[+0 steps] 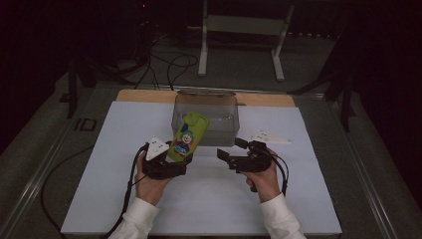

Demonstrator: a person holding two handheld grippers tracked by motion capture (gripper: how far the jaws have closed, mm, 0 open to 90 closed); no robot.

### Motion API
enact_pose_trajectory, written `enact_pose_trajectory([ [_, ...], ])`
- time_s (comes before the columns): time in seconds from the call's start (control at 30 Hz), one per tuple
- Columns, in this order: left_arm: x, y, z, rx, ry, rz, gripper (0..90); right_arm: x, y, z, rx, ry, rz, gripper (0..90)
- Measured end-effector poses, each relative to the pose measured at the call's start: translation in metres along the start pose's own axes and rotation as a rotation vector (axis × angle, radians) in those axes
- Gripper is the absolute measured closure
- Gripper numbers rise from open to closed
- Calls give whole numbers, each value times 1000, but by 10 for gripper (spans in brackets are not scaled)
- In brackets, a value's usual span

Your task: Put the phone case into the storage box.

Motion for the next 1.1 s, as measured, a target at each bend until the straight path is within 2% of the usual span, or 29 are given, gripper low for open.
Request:
enact_pose_trajectory([
  [0.1,-1,-1,-3,4,1,-1,164,-2,-4,4,-14,-6,-1,134],
  [0.2,-4,-4,-10,4,3,-11,163,-5,-13,9,-29,-42,-8,163],
  [0.33,-6,-7,-18,12,4,-15,164,-6,-22,14,-34,-47,1,211],
  [0.5,-7,-10,-27,20,4,-26,163,-6,-29,18,-31,-66,-1,354],
  [0.77,-8,-11,-34,18,32,-53,164,-1,-36,21,-68,-153,7,606],
  [1.0,-7,-14,-38,25,52,-55,163,0,-38,20,-60,-196,-5,707],
  [1.1,-4,-16,-39,8,50,-41,162,1,-39,19,-53,-209,-2,726],
])
Point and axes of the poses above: each handheld gripper's, and its own axes: y roughly backward along the jaws, x roughly out of its underside, z roughly to its left, the point moved 10 cm from there along -y, roughly forward along the jaws, and after that the axes turned 5 degrees about -x, right-handed, at the moved point
